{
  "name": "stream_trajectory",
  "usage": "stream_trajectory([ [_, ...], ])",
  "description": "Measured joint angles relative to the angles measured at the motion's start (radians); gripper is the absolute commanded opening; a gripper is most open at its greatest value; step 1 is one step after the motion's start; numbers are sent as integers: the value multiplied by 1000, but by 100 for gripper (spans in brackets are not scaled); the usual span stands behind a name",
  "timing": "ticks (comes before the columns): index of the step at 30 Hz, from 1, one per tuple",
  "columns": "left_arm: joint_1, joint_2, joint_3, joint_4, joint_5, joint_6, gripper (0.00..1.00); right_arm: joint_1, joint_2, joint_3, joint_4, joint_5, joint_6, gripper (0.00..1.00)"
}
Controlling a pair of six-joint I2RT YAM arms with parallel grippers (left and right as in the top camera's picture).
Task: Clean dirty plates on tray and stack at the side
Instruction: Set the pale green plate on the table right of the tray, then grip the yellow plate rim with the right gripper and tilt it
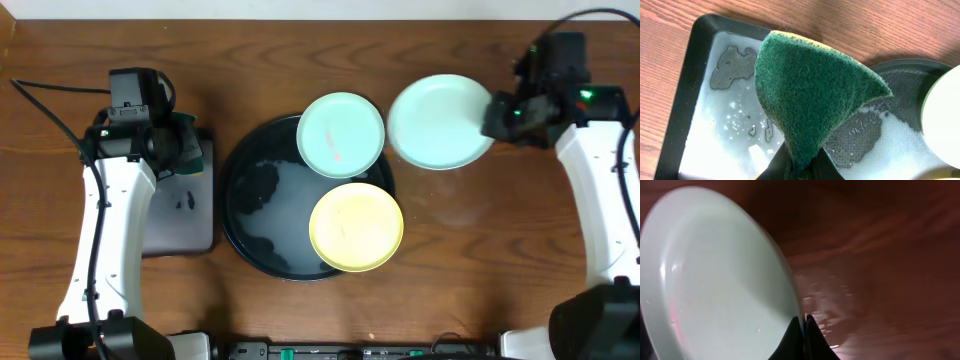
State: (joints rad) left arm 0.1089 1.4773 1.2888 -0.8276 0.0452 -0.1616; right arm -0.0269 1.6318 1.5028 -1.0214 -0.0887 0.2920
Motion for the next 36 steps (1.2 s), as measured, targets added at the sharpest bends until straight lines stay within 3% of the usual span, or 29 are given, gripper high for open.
stream_trajectory([
  [5, 0, 0, 0, 0, 0, 0, 7, -92, 1, -180, 130, 21, -6, 1],
  [15, 0, 0, 0, -1, 0, 0, 7, -95, 2, -455, 370, 23, -12, 1],
  [16, 0, 0, 0, -1, 0, 0, 7, -95, 2, -474, 387, 24, -12, 3],
  [20, 0, 0, 0, -3, 0, 0, 8, -95, 2, -531, 434, 30, -10, 26],
  [25, 0, 0, 0, -3, 0, 0, 7, -95, 2, -530, 417, 14, -20, 40],
  [31, 0, 0, 0, -3, 0, 0, 8, -81, 2, -412, 230, -163, -70, 43],
  [36, 0, 0, 0, -3, 0, 0, 7, 27, 2, -357, 156, -304, -111, 47],
])
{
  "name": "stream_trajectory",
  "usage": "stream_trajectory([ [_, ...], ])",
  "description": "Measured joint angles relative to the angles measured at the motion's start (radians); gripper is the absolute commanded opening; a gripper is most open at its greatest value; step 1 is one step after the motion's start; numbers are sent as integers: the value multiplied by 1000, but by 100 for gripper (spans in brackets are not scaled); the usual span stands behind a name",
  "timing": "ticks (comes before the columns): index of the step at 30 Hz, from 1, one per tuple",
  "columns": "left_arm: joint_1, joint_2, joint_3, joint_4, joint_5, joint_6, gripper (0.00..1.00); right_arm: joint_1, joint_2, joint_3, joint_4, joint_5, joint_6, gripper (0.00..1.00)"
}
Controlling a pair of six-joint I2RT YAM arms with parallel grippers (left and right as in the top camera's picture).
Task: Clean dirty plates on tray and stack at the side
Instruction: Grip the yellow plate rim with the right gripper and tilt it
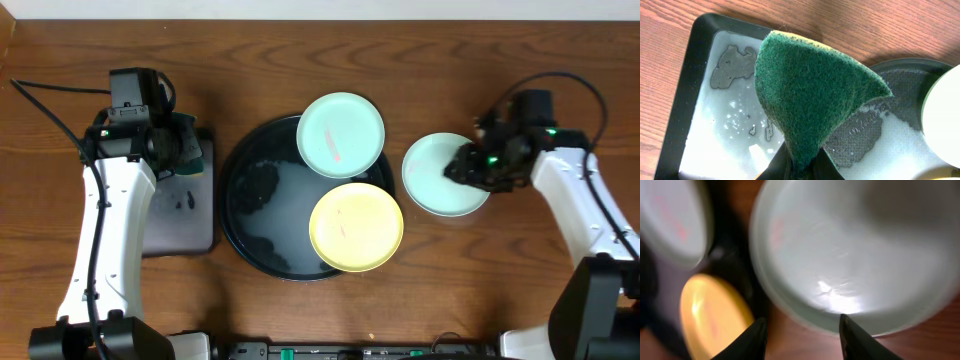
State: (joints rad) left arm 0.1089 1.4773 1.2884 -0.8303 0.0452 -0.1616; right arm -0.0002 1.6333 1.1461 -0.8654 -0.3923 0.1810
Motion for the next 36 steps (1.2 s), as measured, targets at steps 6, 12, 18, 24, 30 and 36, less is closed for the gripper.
stream_trajectory([
  [6, 0, 0, 0, 0, 0, 0, 8, 200, 0, -7, 0, 32, -10, 52],
  [12, 0, 0, 0, -1, 0, 0, 8, 329, 43, -10, 8, 97, -10, 45],
  [18, 0, 0, 0, -2, 0, 0, 7, 357, 130, -12, 7, 129, -11, 31],
  [24, 0, 0, 0, -2, 0, 0, 7, 357, 141, -16, -1, 122, -10, 29],
  [30, 0, 0, 0, -3, 0, 0, 7, 390, 144, -17, 13, 119, 9, 18],
  [36, 0, 0, 0, -3, 0, 0, 7, 419, 147, -18, 17, 147, 61, 17],
])
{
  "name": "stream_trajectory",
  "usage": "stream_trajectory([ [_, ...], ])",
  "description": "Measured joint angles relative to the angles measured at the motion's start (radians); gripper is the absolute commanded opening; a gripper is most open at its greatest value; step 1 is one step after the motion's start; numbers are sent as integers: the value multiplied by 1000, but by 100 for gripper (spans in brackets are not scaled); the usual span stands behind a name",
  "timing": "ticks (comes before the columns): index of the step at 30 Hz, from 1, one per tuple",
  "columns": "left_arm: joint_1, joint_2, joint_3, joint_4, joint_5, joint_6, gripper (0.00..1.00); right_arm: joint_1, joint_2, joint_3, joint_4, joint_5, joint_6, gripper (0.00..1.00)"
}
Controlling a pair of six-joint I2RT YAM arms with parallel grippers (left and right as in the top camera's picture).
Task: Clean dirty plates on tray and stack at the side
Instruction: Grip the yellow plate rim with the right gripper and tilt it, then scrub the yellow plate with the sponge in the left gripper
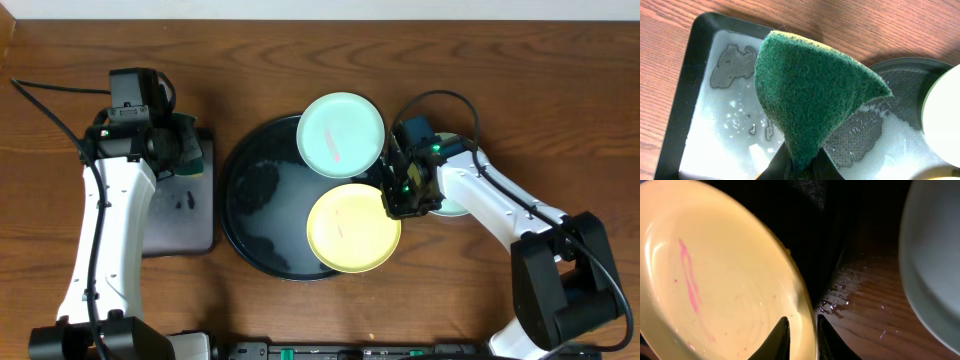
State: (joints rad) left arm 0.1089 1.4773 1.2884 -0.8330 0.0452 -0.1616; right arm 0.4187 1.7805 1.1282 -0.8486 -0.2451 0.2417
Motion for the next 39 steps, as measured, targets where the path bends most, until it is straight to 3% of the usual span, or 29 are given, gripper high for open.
stream_trajectory([
  [3, 0, 0, 0, 0, 0, 0, 7, 0, 5, 0, -3, 8, 12, 16],
  [8, 0, 0, 0, 0, 0, 0, 8, 1, 32, -2, -3, 11, 31, 1],
  [20, 0, 0, 0, 0, 11, 0, 7, 67, 46, 38, 48, -85, 68, 1],
  [29, 0, 0, 0, -8, 39, -3, 7, 210, 48, 79, 229, -60, 269, 1],
  [39, -76, 0, -27, -27, 42, -22, 7, 271, 159, 82, 240, -35, 365, 1],
])
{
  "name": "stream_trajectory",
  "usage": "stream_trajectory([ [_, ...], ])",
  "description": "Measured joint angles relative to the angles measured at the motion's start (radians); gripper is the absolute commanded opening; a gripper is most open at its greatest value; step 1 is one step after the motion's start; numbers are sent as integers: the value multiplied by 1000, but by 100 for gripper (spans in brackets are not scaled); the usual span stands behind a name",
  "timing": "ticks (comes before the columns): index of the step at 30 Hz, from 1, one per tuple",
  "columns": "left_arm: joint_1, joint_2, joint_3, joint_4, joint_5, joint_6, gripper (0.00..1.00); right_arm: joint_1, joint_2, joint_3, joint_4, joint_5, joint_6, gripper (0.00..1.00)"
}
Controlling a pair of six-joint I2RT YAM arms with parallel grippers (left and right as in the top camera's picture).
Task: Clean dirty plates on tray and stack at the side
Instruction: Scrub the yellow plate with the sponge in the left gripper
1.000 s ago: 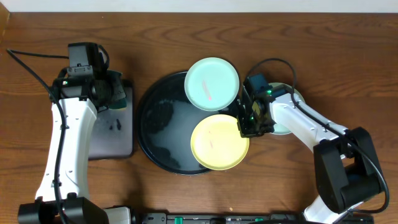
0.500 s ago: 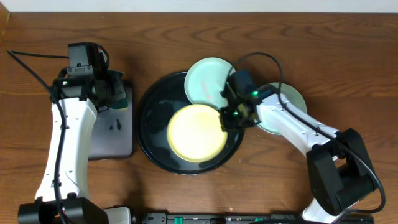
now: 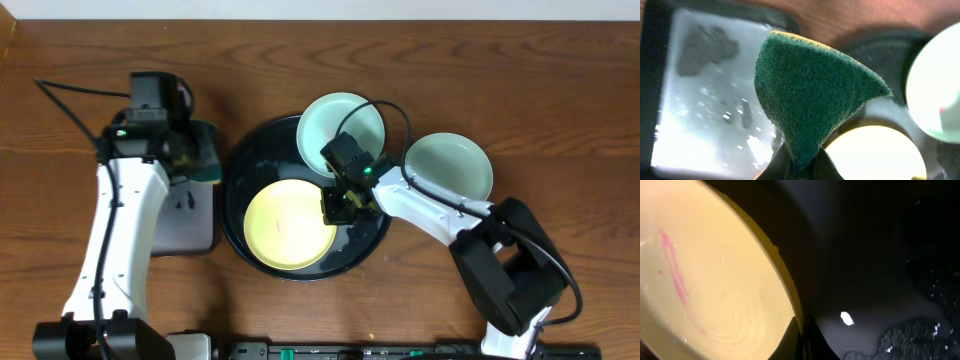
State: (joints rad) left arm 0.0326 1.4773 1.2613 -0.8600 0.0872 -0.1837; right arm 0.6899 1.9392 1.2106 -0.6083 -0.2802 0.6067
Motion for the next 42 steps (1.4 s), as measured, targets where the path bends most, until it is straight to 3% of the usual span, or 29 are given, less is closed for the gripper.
stream_trajectory([
  [9, -151, 0, -140, 36, 13, -74, 7, -30, 18, 0, 5, -39, 13, 1],
  [18, -318, 3, -342, 238, 23, -240, 7, -30, 18, 0, 8, -42, 14, 1],
  [28, -397, 113, -419, 332, -47, -382, 7, -30, 18, 0, 10, -42, 14, 1],
  [32, -411, 131, -418, 362, -32, -322, 8, -30, 18, 0, 10, -42, 14, 1],
  [37, -409, 140, -418, 408, 100, -107, 7, -30, 18, 0, 10, -39, 14, 1],
  [42, -409, 145, -418, 422, 184, 16, 8, -30, 18, 0, 10, -34, 14, 1],
])
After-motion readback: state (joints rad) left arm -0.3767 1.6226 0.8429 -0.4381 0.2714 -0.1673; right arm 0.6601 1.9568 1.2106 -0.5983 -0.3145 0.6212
